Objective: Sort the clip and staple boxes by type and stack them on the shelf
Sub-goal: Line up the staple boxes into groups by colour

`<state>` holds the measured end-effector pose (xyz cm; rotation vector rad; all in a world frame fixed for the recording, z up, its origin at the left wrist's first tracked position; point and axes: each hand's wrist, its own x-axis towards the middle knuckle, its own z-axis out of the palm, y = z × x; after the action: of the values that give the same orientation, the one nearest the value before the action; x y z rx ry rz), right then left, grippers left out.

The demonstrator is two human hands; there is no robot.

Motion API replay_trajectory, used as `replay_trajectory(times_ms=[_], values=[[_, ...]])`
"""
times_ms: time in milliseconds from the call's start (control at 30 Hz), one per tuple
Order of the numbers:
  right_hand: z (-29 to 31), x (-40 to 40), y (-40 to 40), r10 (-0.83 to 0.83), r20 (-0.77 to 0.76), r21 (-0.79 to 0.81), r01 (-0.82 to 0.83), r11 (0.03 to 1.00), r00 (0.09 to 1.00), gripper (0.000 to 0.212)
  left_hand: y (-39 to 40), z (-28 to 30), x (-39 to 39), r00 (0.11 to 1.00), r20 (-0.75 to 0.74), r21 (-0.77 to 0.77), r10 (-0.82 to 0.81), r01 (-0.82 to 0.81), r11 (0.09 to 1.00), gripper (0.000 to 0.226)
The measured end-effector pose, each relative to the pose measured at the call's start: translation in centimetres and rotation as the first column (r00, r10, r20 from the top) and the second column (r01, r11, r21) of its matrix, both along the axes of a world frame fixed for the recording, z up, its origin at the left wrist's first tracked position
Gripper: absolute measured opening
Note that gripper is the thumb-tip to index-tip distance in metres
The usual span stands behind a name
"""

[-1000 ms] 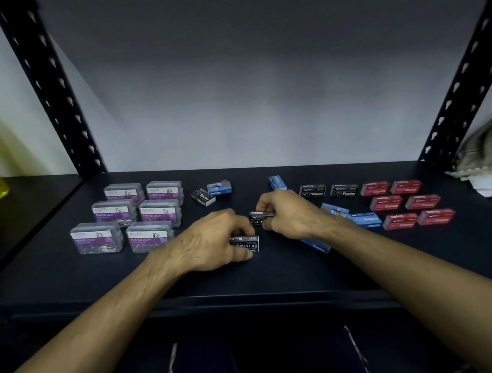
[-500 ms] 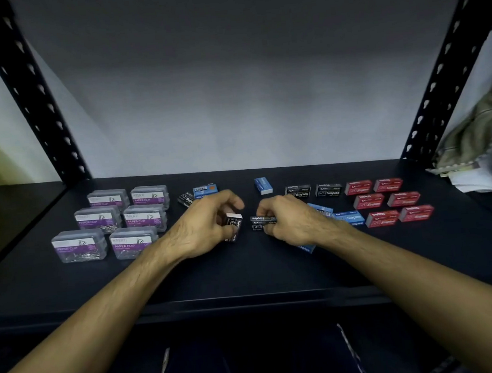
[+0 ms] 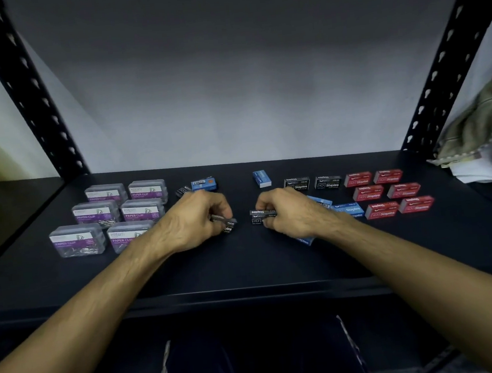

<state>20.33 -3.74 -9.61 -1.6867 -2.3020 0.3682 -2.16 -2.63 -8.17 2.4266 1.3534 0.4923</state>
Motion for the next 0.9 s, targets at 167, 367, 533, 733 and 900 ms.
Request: replay_trajectory(times_ms=[167, 367, 533, 733, 900], values=[[0.0, -0.1, -0.2, 0.011, -0.001, -0.010, -0.011, 1.000, 1.000, 0.027, -0.3, 0.1, -0.2, 0.994, -0.108, -0.063, -0.017, 0.010, 0.998, 0.032], [0.3, 0.0, -0.6, 0.022, -0.029, -0.019, -0.022, 1.000, 0.999, 0.027, -0.3, 0.8, -0.4, 0.995, -0.099, -0.162, -0.031, 0.014, 0.987, 0.037], [1.0, 0.6, -0.9, 0.000, -0.080, 0.001, 0.000, 1.000, 0.997, 0.029, 0.0, 1.3, -0.3, 0.997, -0.069, -0.205, -0.019, 0.004, 0.979, 0.027], [2.9, 2.6, -0.9, -0.041, -0.115, 0.027, 0.044, 0.999, 0.993, 0.020, 0.9, 1.6, 1.7, 0.999, -0.040, -0.187, -0.004, -0.004, 0.982, 0.017], [4.5, 5.7, -0.5, -0.086, -0.076, 0.072, 0.092, 0.993, 0.993, 0.016, 2.0, 2.4, 5.1, 1.000, 0.027, -0.122, -0.005, 0.008, 0.993, 0.016]])
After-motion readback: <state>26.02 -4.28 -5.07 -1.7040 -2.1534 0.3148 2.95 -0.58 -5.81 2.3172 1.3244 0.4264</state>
